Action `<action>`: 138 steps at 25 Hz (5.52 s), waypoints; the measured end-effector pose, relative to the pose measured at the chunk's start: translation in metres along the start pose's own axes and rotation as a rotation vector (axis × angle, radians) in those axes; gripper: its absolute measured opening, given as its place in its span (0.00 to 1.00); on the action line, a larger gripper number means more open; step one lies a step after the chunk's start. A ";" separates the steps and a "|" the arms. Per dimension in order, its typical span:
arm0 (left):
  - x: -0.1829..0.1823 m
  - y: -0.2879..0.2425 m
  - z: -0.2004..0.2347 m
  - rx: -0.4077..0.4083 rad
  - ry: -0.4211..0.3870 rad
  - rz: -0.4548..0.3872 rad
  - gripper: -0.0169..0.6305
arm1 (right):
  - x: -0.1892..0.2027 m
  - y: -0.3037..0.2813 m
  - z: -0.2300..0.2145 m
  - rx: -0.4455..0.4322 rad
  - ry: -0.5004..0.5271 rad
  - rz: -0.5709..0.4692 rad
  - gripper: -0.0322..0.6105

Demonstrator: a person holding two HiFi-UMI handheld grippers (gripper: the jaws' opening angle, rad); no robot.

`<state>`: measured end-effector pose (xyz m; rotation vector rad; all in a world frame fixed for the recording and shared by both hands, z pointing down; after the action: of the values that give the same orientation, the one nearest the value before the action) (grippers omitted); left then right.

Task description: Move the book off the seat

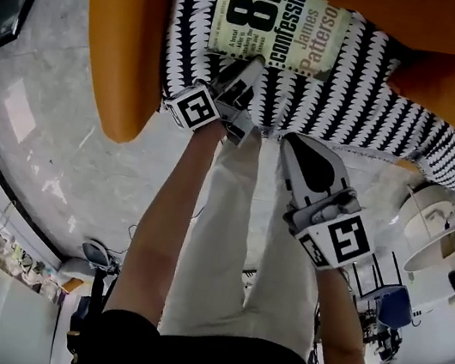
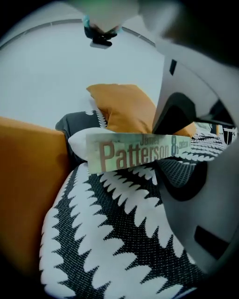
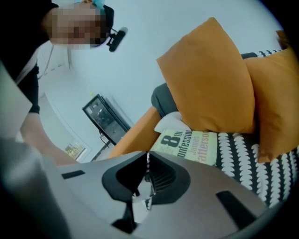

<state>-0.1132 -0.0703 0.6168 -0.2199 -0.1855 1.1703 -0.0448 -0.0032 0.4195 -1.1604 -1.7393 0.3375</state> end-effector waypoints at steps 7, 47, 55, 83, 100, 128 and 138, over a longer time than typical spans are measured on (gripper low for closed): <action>0.005 -0.002 -0.048 0.124 -0.108 0.125 0.30 | 0.039 -0.048 -0.061 0.287 0.444 0.271 0.38; -0.056 -0.007 -0.043 -0.273 0.402 -0.272 0.31 | -0.006 -0.043 -0.075 0.353 0.580 0.310 0.42; -0.048 -0.010 -0.034 -0.186 0.264 -0.198 0.28 | -0.015 -0.004 -0.084 0.405 0.454 0.170 0.19; 0.144 0.007 -0.326 0.288 -0.050 0.002 0.28 | 0.007 0.345 -0.063 0.559 0.068 -0.451 0.07; 0.247 -0.021 -0.472 0.434 -0.083 0.147 0.28 | 0.010 0.523 -0.034 0.681 0.005 -0.785 0.07; 0.504 -0.080 -0.631 0.520 -0.015 0.786 0.28 | 0.146 0.803 0.055 1.137 -0.247 -0.984 0.07; 0.582 -0.151 -0.636 0.482 -0.042 1.049 0.28 | 0.186 0.856 0.023 1.343 -0.427 -1.029 0.07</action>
<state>0.4059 0.3643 0.0616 0.1710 0.2163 2.2153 0.3937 0.5876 -0.0570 0.7920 -1.6411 0.9082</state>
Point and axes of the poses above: the fingertips, and each gripper's own axes: y backward along the fingers, z to its left, x out of its underside, the point moved 2 cm from there along y, backward along the fingers, and after that the axes turned 10 degrees about z, right-handed, at the moved point
